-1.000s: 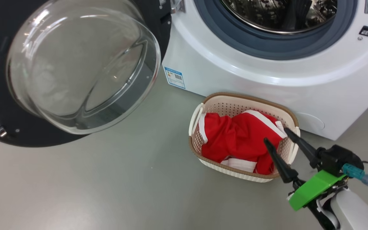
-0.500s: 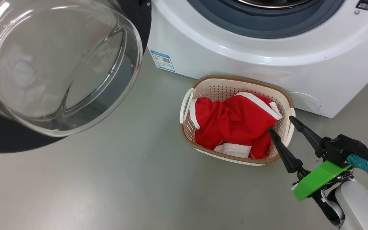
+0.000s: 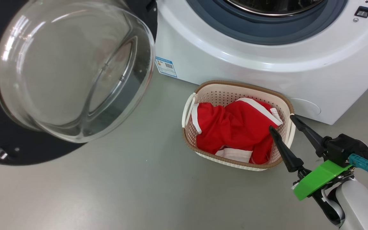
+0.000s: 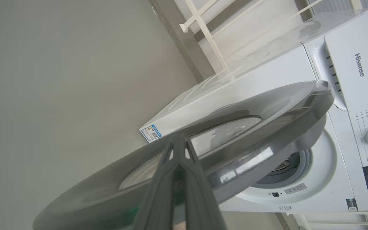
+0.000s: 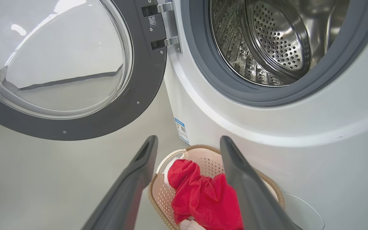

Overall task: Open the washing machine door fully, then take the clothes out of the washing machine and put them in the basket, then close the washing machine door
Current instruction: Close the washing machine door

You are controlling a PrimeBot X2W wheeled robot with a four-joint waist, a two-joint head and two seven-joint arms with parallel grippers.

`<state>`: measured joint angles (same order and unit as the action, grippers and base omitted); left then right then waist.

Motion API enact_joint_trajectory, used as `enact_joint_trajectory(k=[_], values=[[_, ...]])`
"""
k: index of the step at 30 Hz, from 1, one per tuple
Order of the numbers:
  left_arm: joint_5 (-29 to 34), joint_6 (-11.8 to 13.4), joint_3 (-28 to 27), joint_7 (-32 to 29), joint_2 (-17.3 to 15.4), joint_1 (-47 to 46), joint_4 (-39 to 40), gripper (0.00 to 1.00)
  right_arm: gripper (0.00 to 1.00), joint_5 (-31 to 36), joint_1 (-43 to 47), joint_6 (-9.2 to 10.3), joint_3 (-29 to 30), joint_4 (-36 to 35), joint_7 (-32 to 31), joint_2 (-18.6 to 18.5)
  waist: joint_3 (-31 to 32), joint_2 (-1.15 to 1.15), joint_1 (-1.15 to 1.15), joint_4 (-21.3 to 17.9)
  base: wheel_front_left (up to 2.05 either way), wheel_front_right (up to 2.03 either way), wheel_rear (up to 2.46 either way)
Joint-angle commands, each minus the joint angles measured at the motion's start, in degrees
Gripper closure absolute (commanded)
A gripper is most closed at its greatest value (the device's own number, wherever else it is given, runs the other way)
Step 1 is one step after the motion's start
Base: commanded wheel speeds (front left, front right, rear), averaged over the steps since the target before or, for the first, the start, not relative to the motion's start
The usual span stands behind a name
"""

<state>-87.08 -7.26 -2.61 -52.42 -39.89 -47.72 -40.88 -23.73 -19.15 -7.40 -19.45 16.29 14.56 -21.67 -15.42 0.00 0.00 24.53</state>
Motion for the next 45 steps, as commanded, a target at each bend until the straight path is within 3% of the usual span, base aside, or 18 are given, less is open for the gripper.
enact_joint_trajectory(k=[1, 19, 29, 40, 45], values=[[-1.59, -0.23, -0.1, -2.7, -1.88, 0.98, 3.76, 1.0, 0.0, 0.47, 0.07, -0.09, -0.56, -1.43, 0.44, 0.01, 0.42, 0.0, 0.0, 0.18, 0.0, 0.0, 0.0], [-8.86, -0.23, 0.98, -16.84, 0.83, 9.57, 28.64, 1.0, 0.0, 0.32, 3.03, -0.09, 1.14, -2.09, 0.44, 0.96, 3.92, 0.0, 0.0, -0.74, 0.0, 0.0, 0.0], [-8.62, -0.23, 3.13, -16.49, 10.39, 11.11, 40.96, 1.0, 0.0, 0.82, 4.41, -0.09, 2.9, -3.01, 0.44, 2.85, 4.45, 0.0, 0.0, -4.95, 0.0, 0.0, 0.0], [-5.9, -0.23, 4.97, -12.05, 19.74, 6.61, 44.1, 1.0, 0.0, 1.5, 4.44, -0.09, 4.37, -3.98, 0.44, 4.76, 3.62, 0.0, 0.0, -12.37, 0.0, 0.0, 0.0], [-2.96, -0.23, 6.71, -10.08, 22.21, 4.17, 43.3, 1.0, 0.0, 1.84, 4.03, -0.09, 4.91, -4.52, 0.44, 5.79, 2.44, 0.0, 0.0, -16.36, 0.0, 0.0, 0.0]])
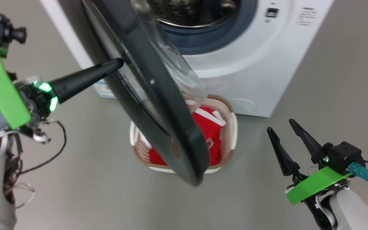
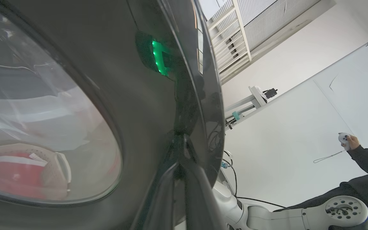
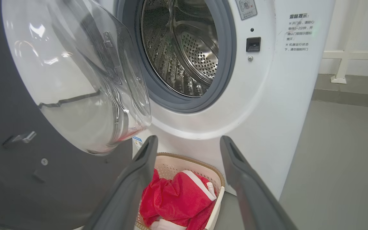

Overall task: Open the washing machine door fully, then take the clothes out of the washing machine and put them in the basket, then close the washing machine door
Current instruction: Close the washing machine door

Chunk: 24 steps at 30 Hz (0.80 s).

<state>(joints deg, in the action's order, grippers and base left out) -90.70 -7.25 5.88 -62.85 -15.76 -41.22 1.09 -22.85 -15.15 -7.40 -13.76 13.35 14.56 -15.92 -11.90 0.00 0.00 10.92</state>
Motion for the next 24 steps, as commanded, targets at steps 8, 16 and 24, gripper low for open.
enact_joint_trajectory(k=[8, 16, 24], values=[[4.81, -0.24, -0.44, 4.81, -0.91, -9.49, -3.18, 1.0, 0.0, 1.82, -1.77, -0.09, 0.28, -2.59, 0.44, 2.85, -5.58, 0.0, 0.0, -11.63, 0.0, 0.0, 0.0], [6.73, -0.24, 0.13, 8.71, -2.37, -14.31, -7.14, 1.0, 0.0, 2.2, -3.11, -0.09, 0.49, -2.97, 0.44, 4.28, -7.72, 0.0, 0.0, -15.85, 0.0, 0.0, 0.0], [8.41, -0.24, 0.95, 13.61, -5.45, -18.57, -11.67, 1.0, 0.0, 2.36, -3.95, -0.09, 0.49, -3.41, 0.44, 5.2, -8.75, 0.0, 0.0, -18.89, 0.0, 0.0, 0.0]])
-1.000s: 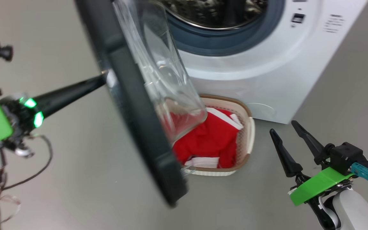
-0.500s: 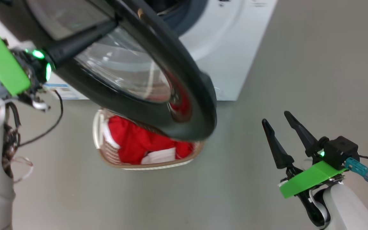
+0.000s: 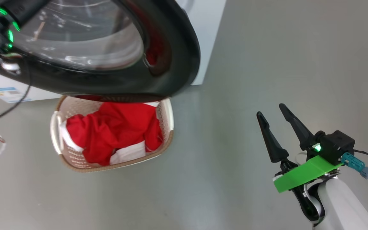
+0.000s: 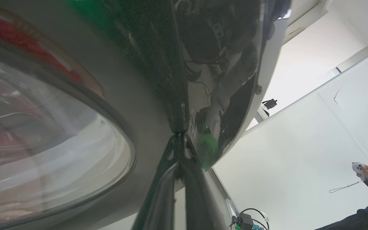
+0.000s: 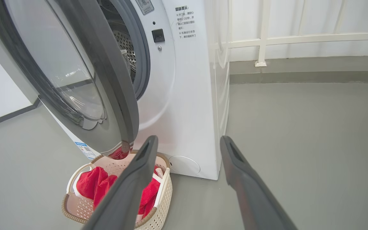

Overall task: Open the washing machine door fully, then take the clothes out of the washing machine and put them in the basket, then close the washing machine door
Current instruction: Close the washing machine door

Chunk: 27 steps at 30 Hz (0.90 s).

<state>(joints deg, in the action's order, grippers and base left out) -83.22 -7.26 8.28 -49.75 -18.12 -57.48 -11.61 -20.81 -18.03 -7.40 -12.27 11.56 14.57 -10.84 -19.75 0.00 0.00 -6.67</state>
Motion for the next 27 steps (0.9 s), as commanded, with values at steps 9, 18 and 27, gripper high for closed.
enact_joint_trajectory(k=[9, 18, 27], values=[[1.99, -0.23, 0.61, 6.67, -7.02, -5.94, -3.57, 1.0, 0.0, 0.45, -1.38, -0.09, -0.7, -1.97, 0.43, 1.03, -2.0, 0.0, 0.0, -3.85, 0.0, 0.0, 0.0], [0.55, -0.23, 3.85, 10.69, -9.45, -7.19, -5.79, 1.0, 0.0, 0.64, -1.32, -0.09, -0.2, -1.93, 0.43, 1.36, -1.96, 0.0, 0.0, -4.18, 0.0, 0.0, 0.0], [-2.33, -0.23, 6.0, 12.56, -10.23, -4.74, -4.67, 1.0, 0.0, 0.69, -0.69, -0.09, -0.02, -1.48, 0.43, 0.79, -0.09, 0.0, 0.0, -2.5, 0.0, 0.0, 0.0]])
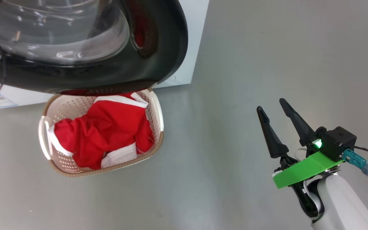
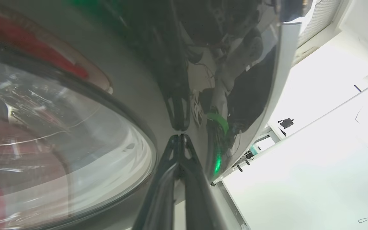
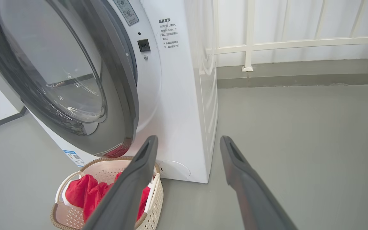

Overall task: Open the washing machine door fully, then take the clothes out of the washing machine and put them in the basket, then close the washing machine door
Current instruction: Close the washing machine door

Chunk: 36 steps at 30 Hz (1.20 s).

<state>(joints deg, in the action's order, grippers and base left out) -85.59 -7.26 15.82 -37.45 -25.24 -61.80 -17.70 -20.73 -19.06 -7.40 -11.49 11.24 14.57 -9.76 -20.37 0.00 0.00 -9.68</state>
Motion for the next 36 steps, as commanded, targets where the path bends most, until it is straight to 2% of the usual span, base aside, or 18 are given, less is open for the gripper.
enact_joint_trajectory(k=[1, 2, 5, 6, 7, 22, 30, 36], values=[[-0.41, -0.23, -1.43, 0.53, -3.12, 0.25, 1.84, 1.0, 0.0, 0.57, 0.54, -0.09, -0.75, -1.08, 0.43, -0.45, 0.95, 0.0, 0.0, 0.85, 0.0, 0.0, 0.0], [-0.72, -0.23, -1.3, 0.83, -3.2, 1.02, 2.32, 0.94, 0.0, 0.52, 0.76, -0.09, -0.68, -1.01, 0.43, -0.66, 1.38, 0.0, 0.0, 1.22, 0.0, 0.0, 0.0], [-1.65, -0.23, -1.16, 2.06, -3.39, 3.96, 4.05, 0.51, 0.0, 0.38, 1.6, -0.09, -0.57, -0.79, 0.43, -1.37, 2.79, 0.0, 0.0, 2.42, 0.0, 0.0, 0.0], [-1.91, -0.23, -1.26, 2.65, -3.43, 5.1, 4.61, 0.33, 0.0, 0.32, 1.92, -0.09, -0.49, -0.72, 0.43, -1.61, 3.28, 0.0, 0.0, 2.89, 0.0, 0.0, 0.0], [-1.97, -0.23, -1.33, 3.34, -3.55, 6.25, 5.2, 0.0, 0.0, 0.26, 2.24, -0.09, -0.53, -0.66, 0.43, -1.88, 3.74, 0.0, 0.0, 3.33, 0.0, 0.0, 0.0], [-1.2, -0.23, -1.1, 16.53, -4.26, 31.82, 12.04, 0.0, 0.0, -0.7, 8.53, -0.09, -0.1, 0.38, 0.43, -4.45, 10.29, 0.0, 0.0, 9.73, 0.0, 0.0, 0.0], [-0.65, -0.23, -1.34, 24.43, -5.53, 43.19, 11.03, 0.0, 0.0, -1.15, 11.03, -0.09, 0.16, 0.59, 0.43, -5.4, 11.59, 0.0, 0.0, 9.58, 0.0, 0.0, 0.0], [3.39, -0.23, 1.38, 30.61, -7.64, 48.48, 9.42, 0.0, 0.0, -1.26, 11.95, -0.09, 1.03, 0.57, 0.43, -5.65, 11.87, 0.0, 0.0, 8.39, 0.0, 0.0, 0.0]])
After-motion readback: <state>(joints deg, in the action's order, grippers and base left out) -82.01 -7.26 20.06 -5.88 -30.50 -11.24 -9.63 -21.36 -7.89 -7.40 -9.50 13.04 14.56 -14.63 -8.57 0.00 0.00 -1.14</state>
